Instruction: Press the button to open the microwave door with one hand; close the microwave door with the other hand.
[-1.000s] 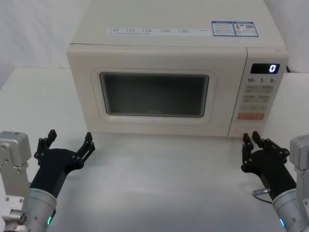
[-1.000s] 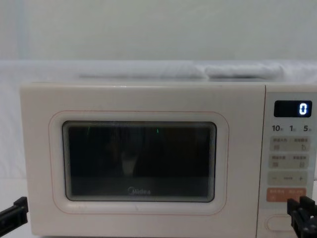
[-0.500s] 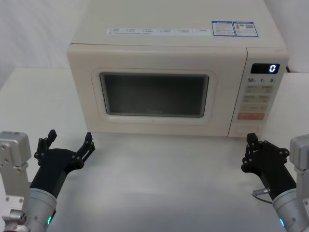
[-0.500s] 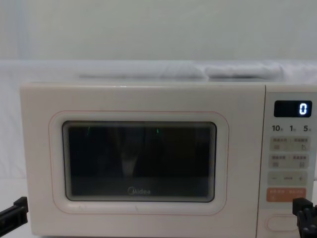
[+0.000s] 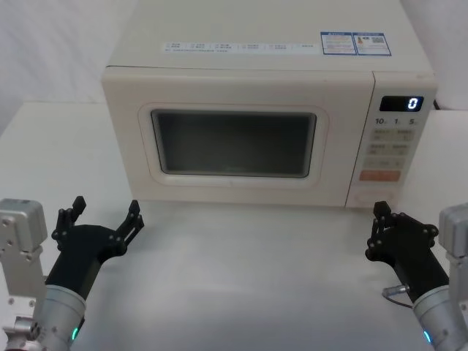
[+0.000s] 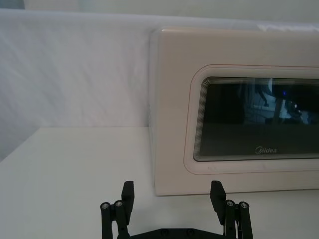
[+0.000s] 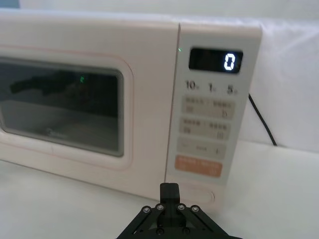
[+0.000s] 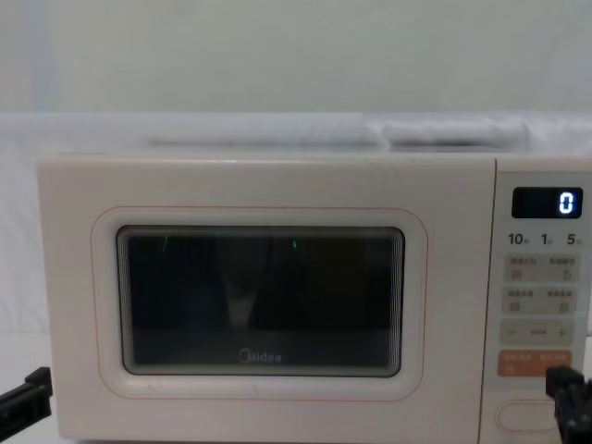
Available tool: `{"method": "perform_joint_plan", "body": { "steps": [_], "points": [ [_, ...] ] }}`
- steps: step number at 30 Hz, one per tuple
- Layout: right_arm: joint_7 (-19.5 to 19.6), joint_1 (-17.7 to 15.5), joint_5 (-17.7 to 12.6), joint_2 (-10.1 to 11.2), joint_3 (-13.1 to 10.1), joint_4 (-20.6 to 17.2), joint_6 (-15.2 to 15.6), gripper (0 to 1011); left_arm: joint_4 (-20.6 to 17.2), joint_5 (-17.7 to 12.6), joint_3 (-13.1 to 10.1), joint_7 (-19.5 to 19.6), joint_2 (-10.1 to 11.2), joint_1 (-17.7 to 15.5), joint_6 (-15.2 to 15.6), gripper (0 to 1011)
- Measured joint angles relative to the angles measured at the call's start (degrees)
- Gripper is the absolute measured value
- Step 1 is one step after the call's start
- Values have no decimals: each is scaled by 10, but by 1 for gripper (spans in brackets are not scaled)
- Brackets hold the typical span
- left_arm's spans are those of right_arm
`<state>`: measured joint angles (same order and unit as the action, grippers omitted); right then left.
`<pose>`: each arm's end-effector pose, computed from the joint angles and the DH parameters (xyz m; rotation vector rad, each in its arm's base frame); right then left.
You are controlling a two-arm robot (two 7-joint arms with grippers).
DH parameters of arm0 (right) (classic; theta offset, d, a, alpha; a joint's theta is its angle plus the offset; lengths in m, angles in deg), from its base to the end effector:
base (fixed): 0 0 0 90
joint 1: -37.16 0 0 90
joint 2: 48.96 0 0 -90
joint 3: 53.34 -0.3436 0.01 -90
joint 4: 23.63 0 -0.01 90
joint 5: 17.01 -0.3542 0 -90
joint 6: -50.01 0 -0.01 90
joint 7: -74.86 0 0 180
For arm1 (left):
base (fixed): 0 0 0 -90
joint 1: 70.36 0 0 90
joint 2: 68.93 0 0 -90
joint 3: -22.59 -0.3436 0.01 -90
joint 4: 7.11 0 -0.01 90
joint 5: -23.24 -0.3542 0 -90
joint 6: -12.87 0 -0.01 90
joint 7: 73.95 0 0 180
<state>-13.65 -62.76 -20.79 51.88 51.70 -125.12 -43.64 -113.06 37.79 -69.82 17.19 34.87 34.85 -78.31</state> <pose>0.3003 0.0412 -0.3502 -0.0030 -0.0888 -1.3019 0.2845 0.0456 -0.3357 -0.0380 0.0143 1.4461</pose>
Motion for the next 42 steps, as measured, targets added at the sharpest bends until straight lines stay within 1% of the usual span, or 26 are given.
{"method": "perform_joint_plan", "body": {
  "steps": [3,6,9,10,15,19,22,25,34,37,42],
  "points": [
    [-11,-2,2,2,-4,-13,4,0,0,0,0,0,0,0,0,1001],
    [-25,-2,1,1,-10,-27,15,0,0,0,0,0,0,0,0,1001],
    [-33,-1,-1,-4,-15,-31,28,0,0,0,0,0,0,0,0,1001],
    [-33,-1,-1,-4,-15,-31,28,0,0,0,0,0,0,0,0,1001],
    [-46,4,-2,-10,-20,-29,52,0,0,0,0,0,0,0,0,1001],
    [-56,11,-3,-17,-25,-21,75,0,0,0,0,0,0,0,0,1001],
    [-62,16,-3,-22,-26,-12,86,0,0,0,0,0,0,0,0,1001],
    [-68,26,-2,-30,-28,5,99,0,0,0,0,0,0,0,0,1001],
    [-71,45,8,-49,-27,40,112,0,0,0,0,0,0,0,0,1001],
    [-67,47,12,-54,-28,46,114,0,0,0,0,0,0,0,0,1001],
    [-55,48,17,-68,-36,56,118,0,0,0,0,0,0,0,0,1001]
  ]
}}
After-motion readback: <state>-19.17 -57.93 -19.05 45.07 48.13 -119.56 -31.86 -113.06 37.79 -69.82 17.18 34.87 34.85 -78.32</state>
